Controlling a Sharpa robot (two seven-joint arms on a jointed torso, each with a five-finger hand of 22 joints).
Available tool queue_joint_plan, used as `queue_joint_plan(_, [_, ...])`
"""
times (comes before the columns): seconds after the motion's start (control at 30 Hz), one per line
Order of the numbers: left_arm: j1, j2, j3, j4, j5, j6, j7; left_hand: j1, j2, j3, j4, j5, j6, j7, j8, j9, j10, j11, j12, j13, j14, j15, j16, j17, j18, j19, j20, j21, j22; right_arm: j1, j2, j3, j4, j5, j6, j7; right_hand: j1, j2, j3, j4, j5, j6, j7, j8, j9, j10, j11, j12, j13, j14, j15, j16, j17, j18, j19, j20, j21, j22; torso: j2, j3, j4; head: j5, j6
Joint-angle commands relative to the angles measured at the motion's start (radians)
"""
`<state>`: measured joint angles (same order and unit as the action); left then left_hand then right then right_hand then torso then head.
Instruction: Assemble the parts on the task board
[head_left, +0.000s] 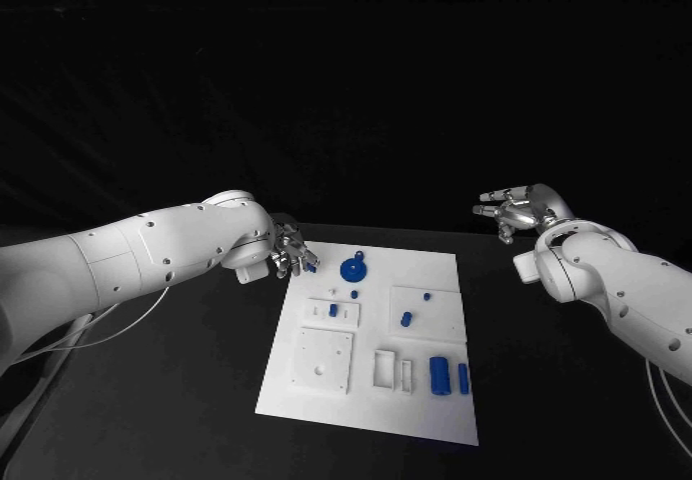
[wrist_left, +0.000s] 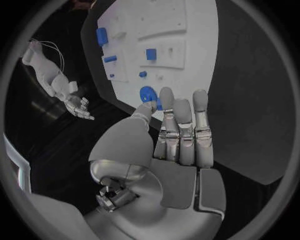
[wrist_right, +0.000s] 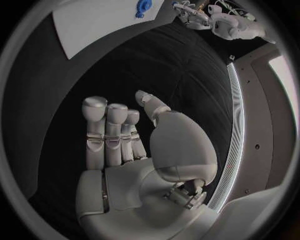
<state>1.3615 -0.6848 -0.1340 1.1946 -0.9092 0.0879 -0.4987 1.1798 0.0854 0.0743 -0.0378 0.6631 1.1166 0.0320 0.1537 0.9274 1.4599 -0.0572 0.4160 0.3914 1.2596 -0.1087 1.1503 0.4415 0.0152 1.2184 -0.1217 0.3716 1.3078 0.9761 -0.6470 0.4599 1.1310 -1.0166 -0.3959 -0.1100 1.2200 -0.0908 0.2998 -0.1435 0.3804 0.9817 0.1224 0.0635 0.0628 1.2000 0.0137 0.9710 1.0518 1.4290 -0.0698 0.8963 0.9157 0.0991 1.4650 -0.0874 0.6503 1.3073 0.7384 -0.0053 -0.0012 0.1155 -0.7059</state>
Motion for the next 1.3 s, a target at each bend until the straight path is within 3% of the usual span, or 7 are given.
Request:
queue_joint_plan(0.03, [-0.001,-0.024,-0.006,0.061,-0.004,-0.072,-0.029,-0.012,0.0,0.101,-0.107,0.012,0.036,-0.029,-0.005,0.003,0.024,-0.004,-0.007,0.001,0.009,0.0,0.005,0.002,-0.001,0.002,-0.006,0.005,0.019,-0.001,0.0,0.001,-0.001,-0.008,0.01,0.003,-0.004,0.001,0.0,0.001,0.005,0.008,0.0,-0.002,0.001,-0.014,-0.01,-0.006,-0.001,0.005,0.0,-0.003,-0.001,0.016,0.053,0.0,-0.002,0.014,-0.009,-0.0041,0.0087,-0.002,-0.006])
queue_joint_plan(0.2, [-0.008,-0.063,-0.034,0.148,-0.036,-0.127,-0.024,-0.017,-0.012,0.105,-0.111,0.058,0.048,-0.033,-0.007,0.006,0.038,-0.008,-0.007,0.001,0.021,-0.004,0.007,0.007,0.0,0.009,-0.01,0.014,0.02,-0.005,0.002,0.0,-0.002,-0.008,0.012,0.004,-0.004,0.001,0.0,0.001,0.005,0.008,0.0,-0.002,0.001,-0.014,-0.01,-0.006,-0.001,0.005,0.0,-0.003,-0.001,0.016,0.053,0.0,-0.002,0.014,-0.016,-0.0067,0.0135,-0.002,-0.014])
queue_joint_plan(0.37, [-0.017,-0.078,-0.064,0.2,-0.082,-0.154,-0.015,-0.019,-0.015,0.109,-0.11,0.062,0.052,-0.034,-0.011,0.006,0.04,-0.009,-0.008,0.002,0.025,-0.005,0.004,0.009,0.0,0.009,-0.011,0.019,0.019,-0.011,0.005,0.0,-0.003,-0.008,0.013,0.004,-0.004,0.001,0.0,0.001,0.005,0.008,0.0,-0.002,0.001,-0.014,-0.01,-0.006,-0.001,0.005,0.0,-0.004,-0.001,0.016,0.053,0.0,-0.002,0.014,-0.022,-0.01,0.0157,-0.003,-0.022])
queue_joint_plan(0.57, [-0.031,-0.079,-0.09,0.217,-0.122,-0.165,0.016,-0.02,-0.017,0.109,-0.109,0.062,0.052,-0.034,-0.012,0.006,0.04,-0.009,-0.009,0.001,0.025,-0.006,0.003,0.009,-0.001,0.009,-0.011,0.019,0.019,-0.015,0.006,0.0,-0.005,-0.008,0.016,0.004,-0.003,0.002,0.002,0.0,0.005,0.009,0.0,-0.002,0.001,-0.014,-0.01,-0.005,0.0,0.005,0.0,-0.006,-0.001,0.015,0.053,-0.001,-0.002,0.014,-0.019,-0.0087,0.0135,-0.001,-0.025])
queue_joint_plan(0.87, [-0.058,-0.067,-0.1,0.203,-0.136,-0.174,0.053,-0.017,-0.02,0.111,-0.105,0.063,0.054,-0.033,-0.017,0.007,0.041,-0.008,-0.011,0.0,0.028,-0.006,-0.002,0.011,0.0,0.009,-0.011,0.02,0.018,-0.017,0.006,0.0,-0.006,-0.008,0.017,0.004,-0.003,0.002,0.002,0.0,0.005,0.009,0.0,-0.002,0.001,-0.014,-0.01,-0.005,0.0,0.005,0.0,-0.006,-0.001,0.015,0.053,-0.001,-0.002,0.014,-0.018,-0.0073,0.0132,-0.003,-0.032])
queue_joint_plan(1.3, [-0.068,-0.034,-0.103,0.178,-0.157,-0.173,0.091,-0.011,-0.022,0.111,-0.098,0.061,0.055,-0.033,-0.02,0.008,0.041,-0.009,-0.011,0.0,0.03,-0.006,-0.006,0.012,0.0,0.011,-0.012,0.019,0.018,-0.018,0.01,0.0,-0.006,-0.008,0.022,0.003,-0.006,0.002,0.001,0.001,0.006,0.009,0.0,-0.002,0.001,-0.014,-0.01,-0.004,0.001,0.005,0.0,-0.006,-0.001,0.015,0.053,-0.001,-0.004,0.014,-0.018,-0.0069,0.0126,-0.002,-0.033])
